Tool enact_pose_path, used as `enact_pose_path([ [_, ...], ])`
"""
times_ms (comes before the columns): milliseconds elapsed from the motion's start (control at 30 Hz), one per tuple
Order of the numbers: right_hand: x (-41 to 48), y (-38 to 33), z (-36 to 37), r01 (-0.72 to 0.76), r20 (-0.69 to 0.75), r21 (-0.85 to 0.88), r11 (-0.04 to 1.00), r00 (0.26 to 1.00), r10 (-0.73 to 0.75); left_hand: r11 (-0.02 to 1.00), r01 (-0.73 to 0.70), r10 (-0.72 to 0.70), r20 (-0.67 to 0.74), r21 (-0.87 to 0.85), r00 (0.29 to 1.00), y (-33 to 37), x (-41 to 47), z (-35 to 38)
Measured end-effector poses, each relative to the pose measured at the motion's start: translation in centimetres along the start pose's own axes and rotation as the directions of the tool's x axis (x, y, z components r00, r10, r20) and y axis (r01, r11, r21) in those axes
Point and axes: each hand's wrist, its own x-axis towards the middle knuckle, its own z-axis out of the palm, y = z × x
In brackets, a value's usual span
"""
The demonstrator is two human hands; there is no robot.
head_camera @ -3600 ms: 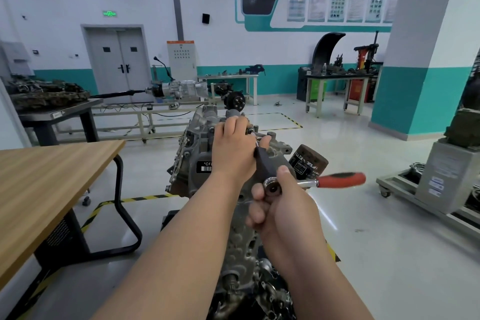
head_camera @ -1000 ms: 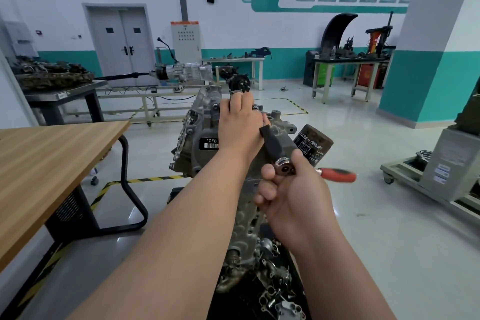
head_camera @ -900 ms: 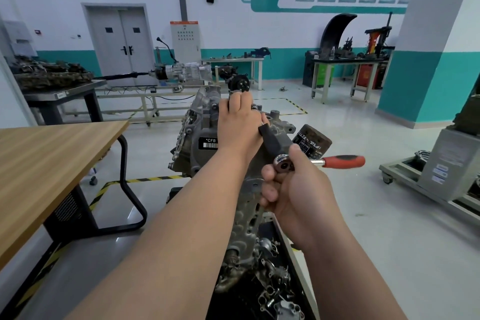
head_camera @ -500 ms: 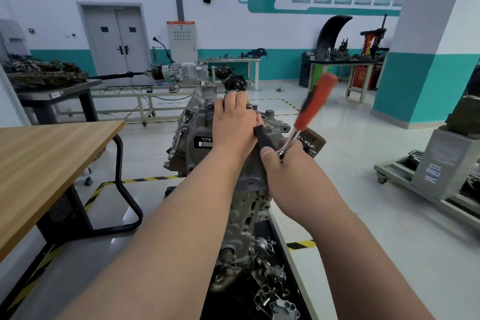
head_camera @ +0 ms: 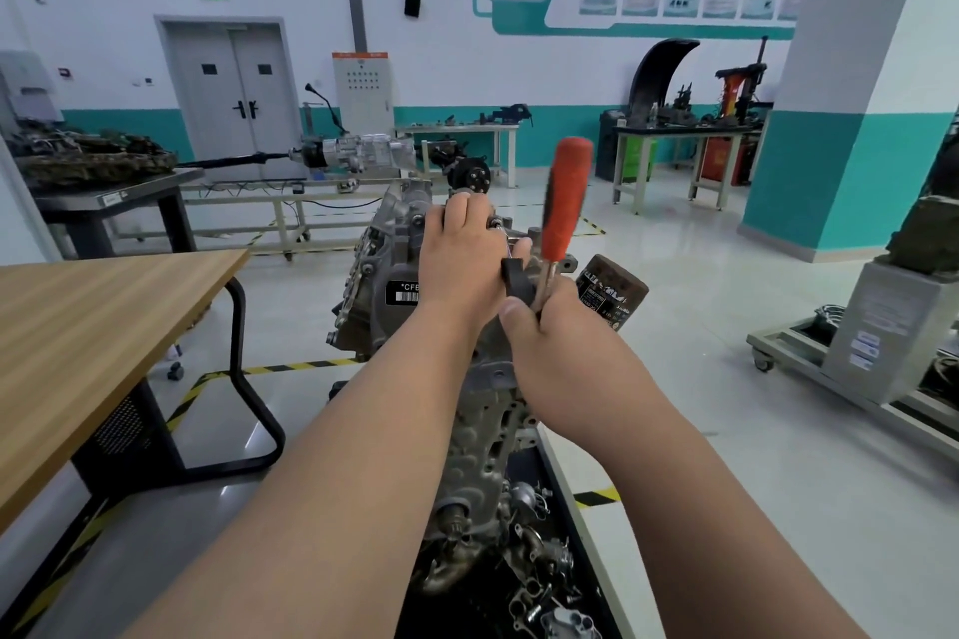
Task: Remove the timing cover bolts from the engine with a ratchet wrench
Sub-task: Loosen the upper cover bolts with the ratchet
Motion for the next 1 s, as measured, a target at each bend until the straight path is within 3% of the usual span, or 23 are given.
enact_pose_path([
  [67,0.1,0.4,0.3,-0.059,0.009,0.263,0.963,0.998,0.058,1.000,0.000,0.000,0.066,-0.007,0.998,-0.4,-0.1,0.4],
  [133,0.1,0.6,0.7,-0.139,0.028,0.539,0.831,0.989,0.147,1.000,0.008,-0.007,-0.004,0.013,1.000,-0.1,-0.2,0.4],
  [200,-0.1,0.7,0.8,-0.216,0.075,0.729,0.649,0.968,0.239,1.000,0.016,-0.015,-0.046,0.011,0.999,0.1,-0.1,0.6],
  [300,-0.2,0.7,0.7,-0.275,0.207,0.928,0.253,0.941,0.266,0.999,0.023,-0.021,-0.056,0.032,0.998,0.3,-0.1,0.7],
  [367,-0.3,0.6,0.6,-0.303,0.298,0.953,-0.009,0.933,0.202,1.000,0.024,-0.023,-0.056,0.013,0.998,0.4,-0.2,0.5],
  [467,-0.8,0.4,0.6,-0.393,0.425,0.859,-0.329,0.904,0.030,1.000,0.019,-0.020,-0.053,-0.014,0.998,0.3,-0.3,0.6],
  [533,-1.2,0.2,0.8,-0.444,0.467,0.762,-0.472,0.881,-0.076,1.000,0.025,-0.026,-0.055,-0.019,0.998,0.3,-0.2,0.5],
  [600,-1.4,0.2,1.0,-0.461,0.472,0.706,-0.537,0.872,-0.128,1.000,0.023,-0.022,-0.051,0.010,0.998,0.2,-0.2,0.6],
  [700,-1.4,0.1,0.9,-0.457,0.480,0.730,-0.508,0.872,-0.096,0.999,0.017,-0.016,-0.044,0.036,0.999,0.2,-0.1,0.7],
  [800,-1.2,0.5,0.6,-0.451,0.477,0.826,-0.338,0.879,-0.008,0.998,0.017,-0.016,-0.019,0.062,1.000,0.4,-0.1,0.5],
  [900,-0.9,0.9,0.3,-0.409,0.405,0.913,0.006,0.907,0.117,0.997,0.037,-0.036,-0.005,0.075,0.999,0.7,-0.1,0.3],
  [1000,-0.8,1.0,-0.3,-0.318,0.251,0.828,0.462,0.947,0.203,0.995,0.038,-0.038,0.004,0.090,0.999,0.5,0.1,0.5],
])
